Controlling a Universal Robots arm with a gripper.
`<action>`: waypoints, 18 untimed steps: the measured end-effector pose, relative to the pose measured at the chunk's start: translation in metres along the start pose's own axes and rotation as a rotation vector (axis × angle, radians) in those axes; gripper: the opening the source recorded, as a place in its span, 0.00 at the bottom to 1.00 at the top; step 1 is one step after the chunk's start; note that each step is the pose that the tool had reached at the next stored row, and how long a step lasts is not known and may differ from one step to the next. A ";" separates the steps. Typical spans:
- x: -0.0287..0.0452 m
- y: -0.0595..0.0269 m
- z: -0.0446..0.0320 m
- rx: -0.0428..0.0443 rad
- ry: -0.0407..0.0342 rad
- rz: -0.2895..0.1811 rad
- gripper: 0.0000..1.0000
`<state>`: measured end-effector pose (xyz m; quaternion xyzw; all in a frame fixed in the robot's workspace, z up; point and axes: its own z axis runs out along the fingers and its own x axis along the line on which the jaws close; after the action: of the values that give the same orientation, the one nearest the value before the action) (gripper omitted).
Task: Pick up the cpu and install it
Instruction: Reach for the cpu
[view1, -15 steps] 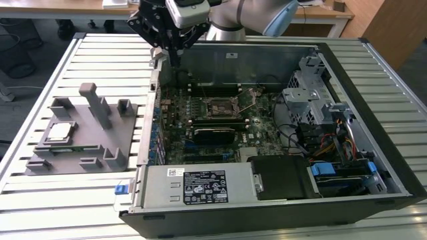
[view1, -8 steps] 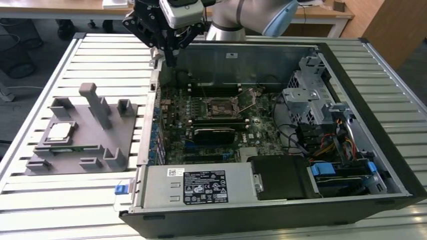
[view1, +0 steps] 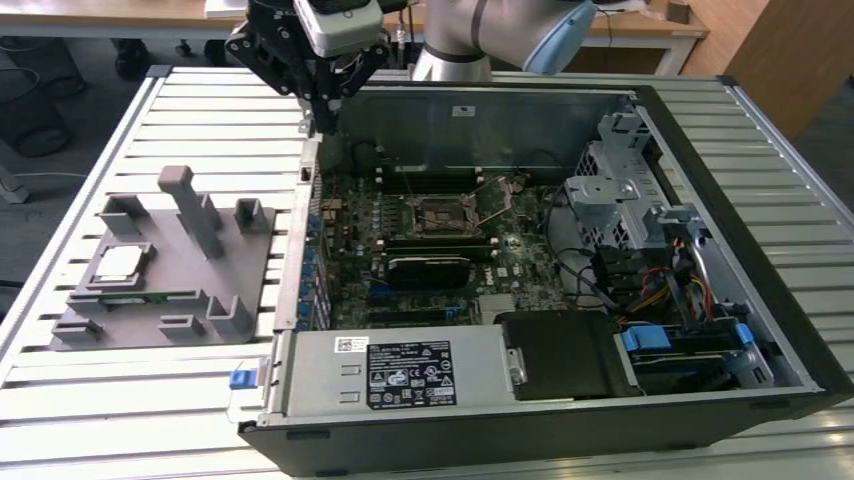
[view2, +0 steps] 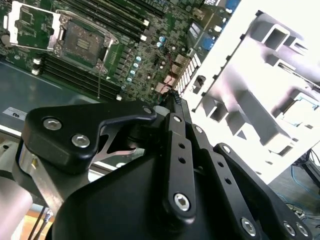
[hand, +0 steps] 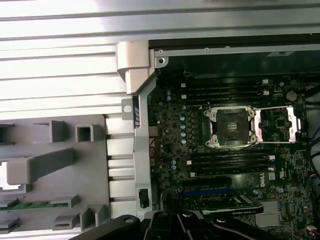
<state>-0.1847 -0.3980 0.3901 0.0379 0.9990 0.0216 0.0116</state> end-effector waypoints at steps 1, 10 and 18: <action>0.0025 0.0000 0.0000 0.0000 0.0000 0.000 0.11; 0.0181 -0.0002 0.0002 -0.0001 0.0000 0.000 0.11; 0.0308 -0.0002 0.0006 0.0000 0.0001 0.000 0.11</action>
<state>-0.2154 -0.3959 0.3889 0.0379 0.9990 0.0216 0.0115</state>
